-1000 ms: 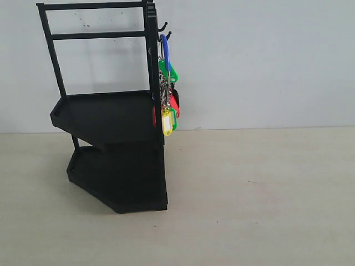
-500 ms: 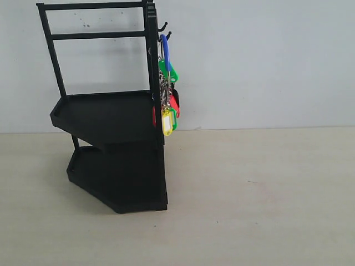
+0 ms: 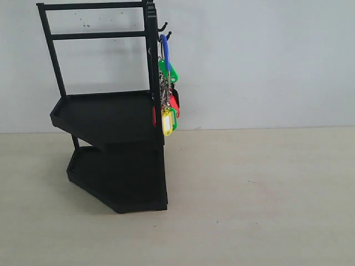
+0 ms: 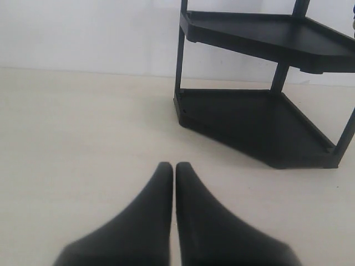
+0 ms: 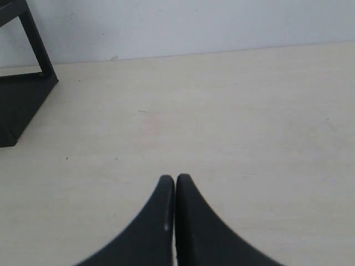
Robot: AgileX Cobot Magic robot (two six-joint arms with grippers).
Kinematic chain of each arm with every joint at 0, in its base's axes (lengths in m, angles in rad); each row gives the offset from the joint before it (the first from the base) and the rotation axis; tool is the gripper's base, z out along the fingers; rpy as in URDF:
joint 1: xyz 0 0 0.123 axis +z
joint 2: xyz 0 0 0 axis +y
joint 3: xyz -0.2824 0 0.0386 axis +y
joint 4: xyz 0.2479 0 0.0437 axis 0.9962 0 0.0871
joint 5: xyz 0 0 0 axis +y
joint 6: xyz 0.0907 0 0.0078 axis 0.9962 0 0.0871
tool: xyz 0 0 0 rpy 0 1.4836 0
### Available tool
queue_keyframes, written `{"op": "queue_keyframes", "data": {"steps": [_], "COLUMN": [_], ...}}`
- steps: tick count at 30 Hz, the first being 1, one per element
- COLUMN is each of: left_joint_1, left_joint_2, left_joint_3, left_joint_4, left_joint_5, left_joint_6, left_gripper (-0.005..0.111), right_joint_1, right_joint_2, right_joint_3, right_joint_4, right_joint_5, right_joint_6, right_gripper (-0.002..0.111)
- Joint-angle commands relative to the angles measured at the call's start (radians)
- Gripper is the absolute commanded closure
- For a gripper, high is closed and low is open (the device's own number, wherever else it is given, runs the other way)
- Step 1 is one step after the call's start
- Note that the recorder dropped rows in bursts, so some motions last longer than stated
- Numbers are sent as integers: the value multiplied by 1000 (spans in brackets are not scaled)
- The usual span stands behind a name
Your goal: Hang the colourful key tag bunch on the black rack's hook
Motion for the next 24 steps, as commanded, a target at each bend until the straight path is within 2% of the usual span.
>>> {"op": "queue_keyframes", "data": {"steps": [1,24], "left_joint_1": [2,2], "left_joint_2": [-2,-2], "left_joint_3": [3,3], "left_joint_4": [5,5], "left_joint_5": [-7,-7], "left_joint_6": [3,3], "left_gripper": [102,102], "right_joint_1": [-4,-4], "right_joint_2": [-5,-5], "right_joint_3": [-1,-1], "right_joint_4": [-5,-5], "right_joint_5": [-7,-7], "right_joint_6": [1,6], "right_gripper": [108,108]}}
